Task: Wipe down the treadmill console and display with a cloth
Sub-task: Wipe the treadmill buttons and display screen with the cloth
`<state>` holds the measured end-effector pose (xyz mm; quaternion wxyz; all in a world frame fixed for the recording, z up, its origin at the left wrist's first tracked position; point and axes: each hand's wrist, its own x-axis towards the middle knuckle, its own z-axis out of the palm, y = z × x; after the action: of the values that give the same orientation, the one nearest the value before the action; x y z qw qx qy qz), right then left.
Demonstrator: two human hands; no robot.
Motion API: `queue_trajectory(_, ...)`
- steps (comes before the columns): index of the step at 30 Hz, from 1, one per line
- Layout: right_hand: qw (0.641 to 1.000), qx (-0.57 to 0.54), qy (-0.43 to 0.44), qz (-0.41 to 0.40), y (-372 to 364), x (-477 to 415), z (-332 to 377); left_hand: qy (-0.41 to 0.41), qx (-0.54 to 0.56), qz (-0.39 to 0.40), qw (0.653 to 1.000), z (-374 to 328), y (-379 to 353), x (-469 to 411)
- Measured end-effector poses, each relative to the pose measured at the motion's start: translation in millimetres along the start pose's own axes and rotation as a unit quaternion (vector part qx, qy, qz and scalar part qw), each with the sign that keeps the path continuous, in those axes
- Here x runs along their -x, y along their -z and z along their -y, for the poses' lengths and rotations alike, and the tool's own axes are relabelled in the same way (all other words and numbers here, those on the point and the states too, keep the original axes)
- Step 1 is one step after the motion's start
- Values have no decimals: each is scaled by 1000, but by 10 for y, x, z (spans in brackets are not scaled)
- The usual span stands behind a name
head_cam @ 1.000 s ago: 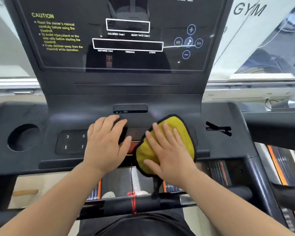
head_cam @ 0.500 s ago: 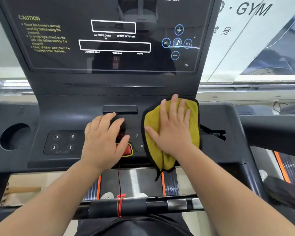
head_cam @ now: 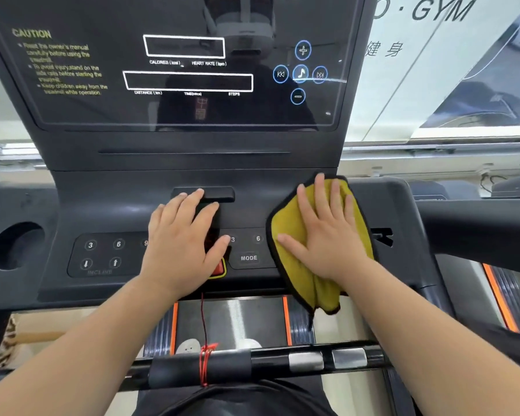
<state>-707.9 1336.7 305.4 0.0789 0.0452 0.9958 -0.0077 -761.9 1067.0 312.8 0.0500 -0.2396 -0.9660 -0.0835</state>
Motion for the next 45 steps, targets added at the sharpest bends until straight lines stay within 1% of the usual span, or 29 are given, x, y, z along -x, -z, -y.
queue_trajectory(3, 997, -26, -64, -18, 30, -173, 273, 3, 7, 1, 1000, 1, 29, -15)
queue_trajectory(5, 998, -38, -55, -14, 27, -163, 423, 2, 13, -3, 1000, -3, 43, -14)
queue_trajectory(6, 999, -35, -26, -6, 23, -115, 491, 0, 15, -4, 1000, -6, 45, -12)
queue_trajectory(8, 997, -26, 66, 9, -10, 50, 595, -5, 18, -7, 1000, -19, 38, -1)
queue_trajectory(11, 978, -2, 207, 14, -111, 367, 581, -20, 25, -13, 999, -56, 24, 23)
queue_trajectory(13, 970, 0, 243, 9, -183, 531, 412, -32, 25, -13, 999, -72, 10, 49)
queue_trajectory(15, 973, -4, 229, 10, -217, 591, 182, -39, 27, -13, 999, -69, -4, 77)
queue_trajectory(16, 979, -2, 205, 14, -208, 574, 76, -39, 29, -13, 999, -67, -9, 93)
queue_trajectory(19, 996, -11, 85, 26, -105, 347, -86, -35, 28, -10, 999, -62, -6, 139)
queue_trajectory(21, 1000, -20, 18, 11, -52, 157, -34, -34, 30, -8, 999, -65, 0, 160)
queue_trajectory(24, 998, -34, -42, -7, -17, -16, 189, -32, 38, -9, 999, -83, 13, 164)
queue_trajectory(26, 999, -32, -34, 0, -10, 1, 373, -34, 42, -11, 998, -112, 15, 156)
queue_trajectory(30, 993, -24, 116, 15, -77, 328, 596, -51, 46, 0, 998, -181, -8, 133)
queue_trajectory(32, 985, -15, 173, 9, -173, 530, 489, -67, 47, 0, 997, -216, -25, 128)
queue_trajectory(34, 981, -12, 191, 3, -239, 675, 278, -88, 43, -3, 995, -249, -48, 136)
queue_trajectory(36, 986, -15, 165, 7, -240, 714, 65, -108, 34, 1, 994, -276, -72, 148)
queue_trajectory(39, 997, -34, 71, 19, -169, 528, -88, -115, 25, 18, 993, -293, -94, 157)
queue_trajectory(42, 999, -39, -16, 1, -93, 226, -8, -110, 22, 37, 993, -303, -86, 151)
queue_trajectory(44, 999, -33, -43, -2, -54, 93, 124, -107, 24, 45, 993, -306, -74, 147)
queue_trajectory(45, 999, -31, -42, -5, -38, 69, 196, -104, 30, 48, 993, -302, -69, 143)
